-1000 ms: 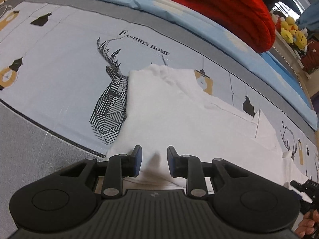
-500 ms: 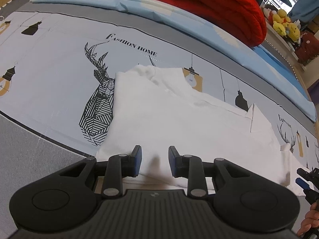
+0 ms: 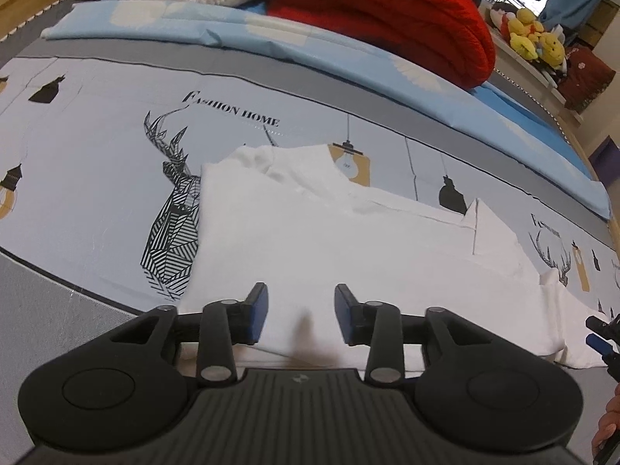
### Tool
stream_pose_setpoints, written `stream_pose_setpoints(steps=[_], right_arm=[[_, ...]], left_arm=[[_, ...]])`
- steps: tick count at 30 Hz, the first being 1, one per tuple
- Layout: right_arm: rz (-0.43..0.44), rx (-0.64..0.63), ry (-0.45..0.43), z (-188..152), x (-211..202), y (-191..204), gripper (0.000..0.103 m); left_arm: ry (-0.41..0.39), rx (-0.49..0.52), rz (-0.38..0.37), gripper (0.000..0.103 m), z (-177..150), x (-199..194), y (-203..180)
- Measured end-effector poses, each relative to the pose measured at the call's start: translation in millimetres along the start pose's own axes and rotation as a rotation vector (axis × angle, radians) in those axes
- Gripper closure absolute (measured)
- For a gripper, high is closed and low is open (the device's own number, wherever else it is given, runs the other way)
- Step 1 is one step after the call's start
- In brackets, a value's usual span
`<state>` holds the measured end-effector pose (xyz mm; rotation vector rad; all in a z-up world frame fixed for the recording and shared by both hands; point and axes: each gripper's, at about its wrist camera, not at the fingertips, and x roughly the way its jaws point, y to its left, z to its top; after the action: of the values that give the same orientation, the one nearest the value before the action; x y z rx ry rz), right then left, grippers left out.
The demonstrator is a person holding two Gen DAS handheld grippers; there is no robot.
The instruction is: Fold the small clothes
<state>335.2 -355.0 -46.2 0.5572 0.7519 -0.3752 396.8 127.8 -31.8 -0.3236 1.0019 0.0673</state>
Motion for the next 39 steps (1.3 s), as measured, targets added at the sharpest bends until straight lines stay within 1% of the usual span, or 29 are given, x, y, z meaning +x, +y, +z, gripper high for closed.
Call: stream_pose_setpoints(steps=[7,11,13,15,17,20,22,23,27,30,33,35,36,37,38,39], right_arm=[[0.010,-0.027,-0.051,7.9,-8.4,-12.5,0.072],[0.019,0.014,-0.093,20.9,-13.2,-36.2,0.072],[0.026,0.068,-0.113,34.5,-17.3,-58.8,0.072],[0.014,0.118,-0.140,48.4,-22.2,-83.9,0.072],[-0.022,0.169,-0.184,62.2,-26.7,-112.1,0.072],[-0.108,0.254,-0.230,77.6,-28.6,-160.3,0.072],[-0.140,0.309,-0.225,83.0,-23.5,-188.6,0.072],[-0.142,0.341,-0.217,84.9,-18.9,-202.4,0.072],[-0.119,0.456,-0.171,86.4,4.4,-243.0,0.072],[-0.124,0.497,-0.165,85.0,21.3,-256.0,0.072],[-0.112,0.538,-0.173,82.6,39.6,-268.3,0.072],[-0.095,0.517,-0.208,82.9,45.8,-269.4,0.072],[-0.102,0.496,-0.219,85.0,47.7,-268.3,0.072],[-0.111,0.482,-0.232,86.3,49.5,-266.8,0.073],[-0.118,0.477,-0.244,87.5,50.3,-266.8,0.077],[-0.132,0.471,-0.251,88.4,51.1,-265.4,0.099]], left_arm=[[0.002,0.023,-0.009,0.056,-1.6,1.2,-9.0],[0.004,0.029,-0.011,0.056,-1.3,1.1,-9.7],[0.002,0.031,-0.010,0.056,-1.6,1.4,-10.8],[0.006,0.033,-0.008,0.056,-1.3,4.0,-12.4],[0.012,0.031,-0.005,0.056,-1.8,7.5,-15.0],[0.015,0.046,-0.011,0.056,-2.4,11.0,-20.6],[0.015,0.058,-0.012,0.056,-2.9,12.5,-24.1],[0.016,0.062,-0.010,0.056,-3.2,13.6,-25.4],[0.022,0.062,-0.003,0.056,-3.5,18.3,-26.2],[0.025,0.063,-0.002,0.056,-4.1,19.5,-26.1],[0.029,0.067,-0.003,0.056,-4.4,19.2,-25.3],[0.031,0.064,-0.005,0.056,-4.6,19.0,-23.0],[0.032,0.061,-0.005,0.056,-4.3,19.0,-21.8],[0.032,0.057,-0.005,0.056,-3.7,18.8,-20.4],[0.031,0.052,-0.006,0.056,-2.6,18.2,-18.6],[0.029,0.047,-0.008,0.056,-1.6,17.2,-17.1]])
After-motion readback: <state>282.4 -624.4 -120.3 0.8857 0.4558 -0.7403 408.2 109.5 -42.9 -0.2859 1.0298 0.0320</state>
